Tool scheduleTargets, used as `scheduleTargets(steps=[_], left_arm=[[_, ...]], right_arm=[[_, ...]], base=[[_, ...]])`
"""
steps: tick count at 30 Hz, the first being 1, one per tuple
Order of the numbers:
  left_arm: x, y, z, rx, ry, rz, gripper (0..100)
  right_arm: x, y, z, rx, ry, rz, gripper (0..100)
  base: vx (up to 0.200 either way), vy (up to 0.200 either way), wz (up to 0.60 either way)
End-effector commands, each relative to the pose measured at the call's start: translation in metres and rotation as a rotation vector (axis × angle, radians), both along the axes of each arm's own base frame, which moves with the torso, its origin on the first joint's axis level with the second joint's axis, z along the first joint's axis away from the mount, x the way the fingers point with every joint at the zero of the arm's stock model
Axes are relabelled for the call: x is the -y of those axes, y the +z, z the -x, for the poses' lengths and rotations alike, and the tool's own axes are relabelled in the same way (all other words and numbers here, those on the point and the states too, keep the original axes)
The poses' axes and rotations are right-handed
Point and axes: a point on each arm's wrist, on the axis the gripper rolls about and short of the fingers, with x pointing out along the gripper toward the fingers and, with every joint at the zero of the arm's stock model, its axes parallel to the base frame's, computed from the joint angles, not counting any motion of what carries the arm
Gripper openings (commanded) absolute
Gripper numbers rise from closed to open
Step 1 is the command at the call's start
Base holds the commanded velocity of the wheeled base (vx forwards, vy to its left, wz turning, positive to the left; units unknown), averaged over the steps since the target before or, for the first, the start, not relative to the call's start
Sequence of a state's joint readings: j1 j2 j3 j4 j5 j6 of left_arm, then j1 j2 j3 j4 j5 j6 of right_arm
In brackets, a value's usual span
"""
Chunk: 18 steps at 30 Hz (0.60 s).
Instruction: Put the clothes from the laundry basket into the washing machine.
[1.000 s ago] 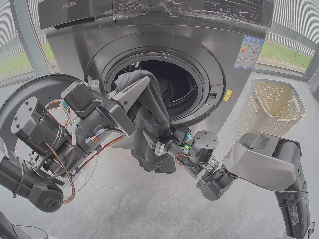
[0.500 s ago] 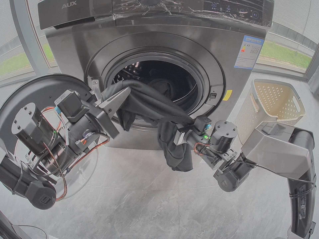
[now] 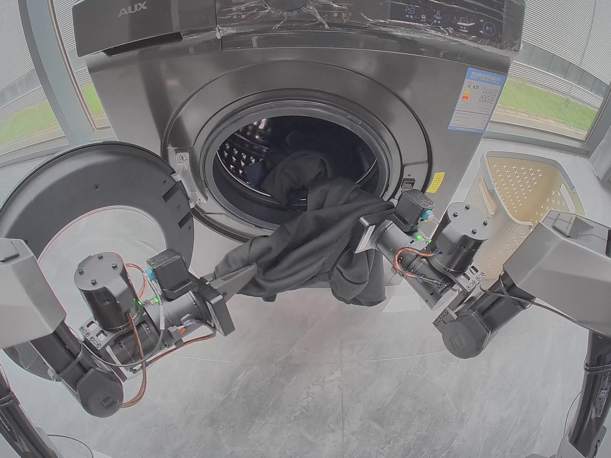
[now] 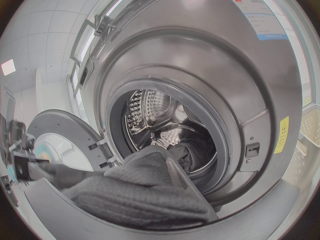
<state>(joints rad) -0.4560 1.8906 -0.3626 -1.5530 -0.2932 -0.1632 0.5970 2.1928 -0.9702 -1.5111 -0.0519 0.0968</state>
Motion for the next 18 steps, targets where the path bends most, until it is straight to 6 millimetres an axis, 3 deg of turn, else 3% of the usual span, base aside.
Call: scheduleTargets(steps=[1, 4, 5, 12, 18], left_arm=[[0.005, -0.033, -0.013, -0.089, -0.009, -0.049, 0], [0.006, -0.036, -0.015, -0.098, -0.009, -0.053, 0], [0.006, -0.036, -0.015, -0.098, -0.009, -0.053, 100], [0.007, -0.042, -0.007, -0.132, -0.024, -0.07, 100], [0.015, -0.055, 0.022, -0.19, -0.103, -0.138, 100]], right_arm=[[-0.005, 0.016, 0.015, 0.024, 0.031, -0.021, 0], [-0.009, 0.015, 0.017, 0.023, 0.042, -0.02, 0], [-0.009, 0.015, 0.018, 0.023, 0.043, -0.021, 0], [-0.012, 0.016, 0.016, 0.025, 0.038, -0.025, 0], [-0.014, 0.023, 0.013, 0.049, 0.038, -0.043, 0]], base=[[0.0, 0.0, 0.0], [0.0, 0.0, 0.0], [0.0, 0.0, 0.0], [0.0, 0.0, 0.0], [0.0, 0.0, 0.0]])
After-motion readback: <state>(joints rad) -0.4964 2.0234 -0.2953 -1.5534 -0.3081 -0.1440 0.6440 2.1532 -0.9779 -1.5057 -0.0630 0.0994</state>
